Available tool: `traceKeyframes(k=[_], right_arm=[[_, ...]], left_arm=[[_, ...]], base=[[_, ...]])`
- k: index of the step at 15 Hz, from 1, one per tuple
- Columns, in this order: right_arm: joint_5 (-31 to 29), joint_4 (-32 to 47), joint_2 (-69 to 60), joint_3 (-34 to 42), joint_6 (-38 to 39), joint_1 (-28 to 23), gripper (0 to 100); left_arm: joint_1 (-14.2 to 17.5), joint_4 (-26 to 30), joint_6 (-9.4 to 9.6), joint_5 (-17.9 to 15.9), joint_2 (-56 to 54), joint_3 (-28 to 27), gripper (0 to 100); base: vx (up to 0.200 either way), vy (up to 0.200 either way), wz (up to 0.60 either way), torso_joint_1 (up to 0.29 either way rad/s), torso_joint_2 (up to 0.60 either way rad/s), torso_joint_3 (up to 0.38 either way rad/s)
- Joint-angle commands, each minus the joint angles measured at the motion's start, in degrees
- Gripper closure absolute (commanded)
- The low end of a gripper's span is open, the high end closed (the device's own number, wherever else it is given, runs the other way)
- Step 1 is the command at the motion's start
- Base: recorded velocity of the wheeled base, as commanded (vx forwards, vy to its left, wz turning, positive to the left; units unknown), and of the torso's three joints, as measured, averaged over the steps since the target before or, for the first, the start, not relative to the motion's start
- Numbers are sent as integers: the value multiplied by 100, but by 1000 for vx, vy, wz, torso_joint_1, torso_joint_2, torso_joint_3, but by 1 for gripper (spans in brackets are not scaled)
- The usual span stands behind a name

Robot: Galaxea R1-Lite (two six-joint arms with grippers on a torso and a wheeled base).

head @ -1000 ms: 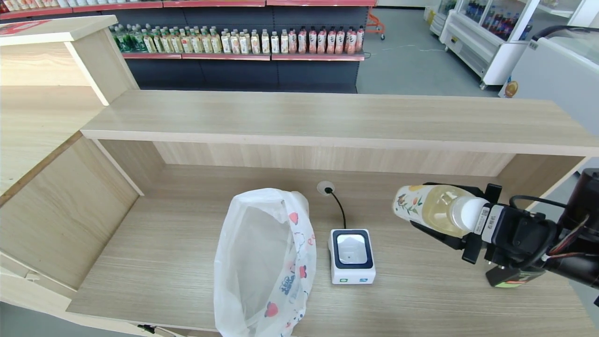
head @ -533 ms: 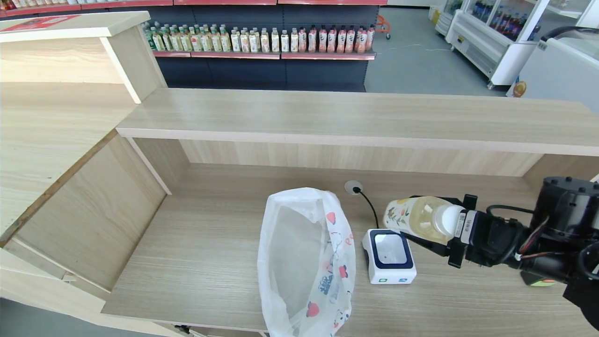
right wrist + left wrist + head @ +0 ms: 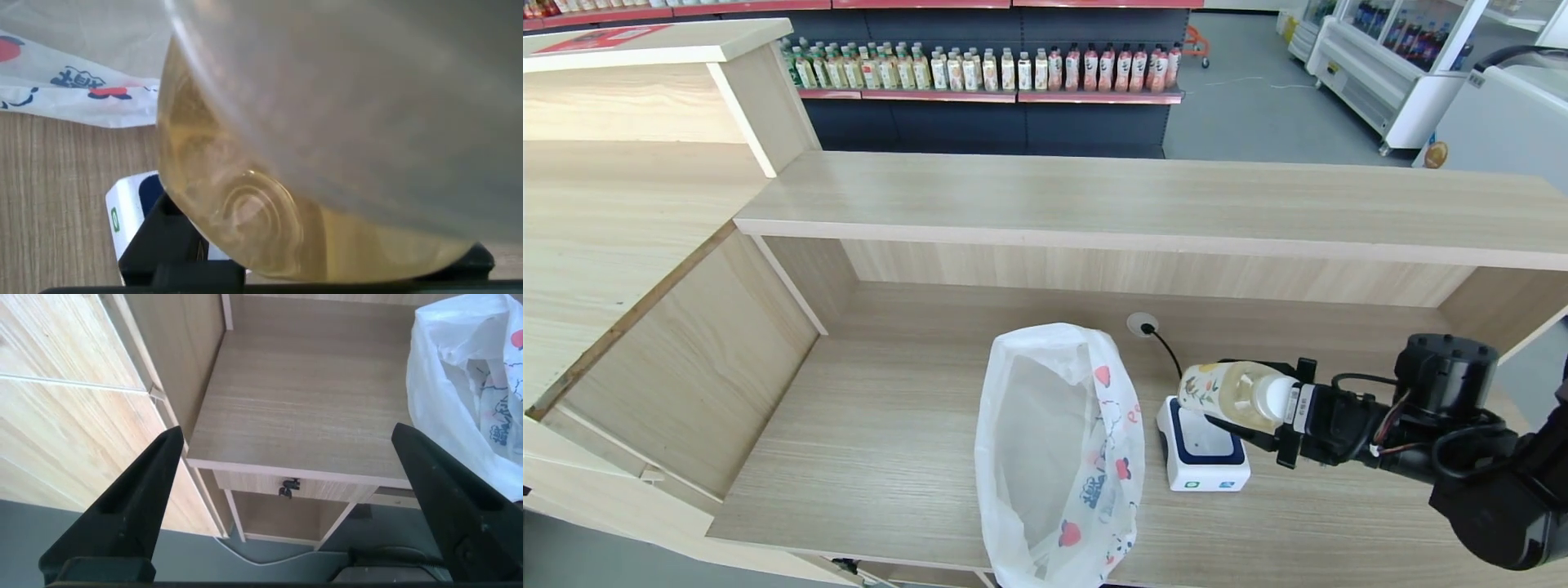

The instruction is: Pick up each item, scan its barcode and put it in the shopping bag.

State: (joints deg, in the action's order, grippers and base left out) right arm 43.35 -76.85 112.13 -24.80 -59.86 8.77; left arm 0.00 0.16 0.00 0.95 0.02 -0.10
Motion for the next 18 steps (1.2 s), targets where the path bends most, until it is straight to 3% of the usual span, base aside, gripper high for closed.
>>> traceKeyframes(k=[1, 11, 18], right_arm=[[24, -5, 424, -78, -17, 11, 100], [24, -5, 749, -614, -351, 29, 100], [-11, 21, 714, -597, -677, 11, 100]], left_arm=[[0, 2, 0, 2, -2, 1, 0], [0, 2, 0, 2, -2, 1, 0], [0, 2, 0, 2, -2, 1, 0]], base=[[0, 0, 0, 0, 0, 0], [0, 0, 0, 0, 0, 0], [0, 0, 0, 0, 0, 0]])
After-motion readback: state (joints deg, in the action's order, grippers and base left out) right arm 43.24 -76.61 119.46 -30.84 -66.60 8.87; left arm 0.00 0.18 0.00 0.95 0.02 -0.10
